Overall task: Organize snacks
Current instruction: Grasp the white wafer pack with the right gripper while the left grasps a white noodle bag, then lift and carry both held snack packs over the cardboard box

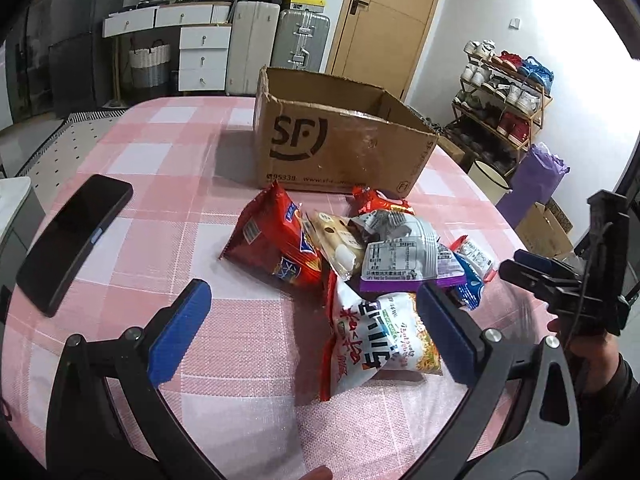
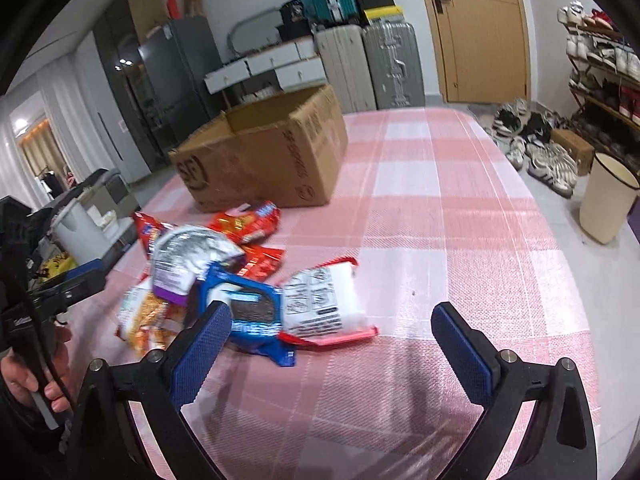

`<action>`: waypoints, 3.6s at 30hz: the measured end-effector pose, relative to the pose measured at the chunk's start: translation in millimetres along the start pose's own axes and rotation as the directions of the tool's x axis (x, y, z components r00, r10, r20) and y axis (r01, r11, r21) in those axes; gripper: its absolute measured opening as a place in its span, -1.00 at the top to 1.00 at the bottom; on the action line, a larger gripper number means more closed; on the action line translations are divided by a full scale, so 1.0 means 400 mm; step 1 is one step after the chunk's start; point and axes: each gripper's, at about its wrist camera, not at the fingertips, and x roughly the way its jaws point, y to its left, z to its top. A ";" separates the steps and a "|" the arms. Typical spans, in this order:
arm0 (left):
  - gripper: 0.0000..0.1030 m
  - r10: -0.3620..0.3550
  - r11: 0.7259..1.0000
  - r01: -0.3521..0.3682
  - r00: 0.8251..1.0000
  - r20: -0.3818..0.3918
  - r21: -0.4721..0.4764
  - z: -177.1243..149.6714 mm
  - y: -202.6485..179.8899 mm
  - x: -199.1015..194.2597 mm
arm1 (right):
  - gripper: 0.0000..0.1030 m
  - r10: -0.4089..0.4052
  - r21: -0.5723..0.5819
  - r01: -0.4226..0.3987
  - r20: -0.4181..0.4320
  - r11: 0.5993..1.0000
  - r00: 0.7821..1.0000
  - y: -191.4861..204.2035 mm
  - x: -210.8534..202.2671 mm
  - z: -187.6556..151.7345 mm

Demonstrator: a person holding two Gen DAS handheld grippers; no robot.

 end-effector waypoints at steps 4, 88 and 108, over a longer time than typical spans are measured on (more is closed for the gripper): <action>-0.97 -0.013 1.000 0.012 1.000 -0.028 -0.013 -0.003 0.007 0.030 | -0.97 -0.003 0.013 0.004 -0.037 1.000 0.999 -0.018 0.042 0.002; -0.03 -0.143 0.989 0.132 0.960 -0.241 -0.062 -0.003 -0.133 0.231 | 0.18 0.079 0.009 -0.080 0.043 0.997 0.996 0.017 -0.064 -0.025; 0.05 -0.104 0.994 0.098 0.974 -0.202 -0.036 -0.048 -0.059 0.114 | 0.17 0.109 -0.038 -0.106 0.101 0.994 0.989 0.087 -0.146 -0.016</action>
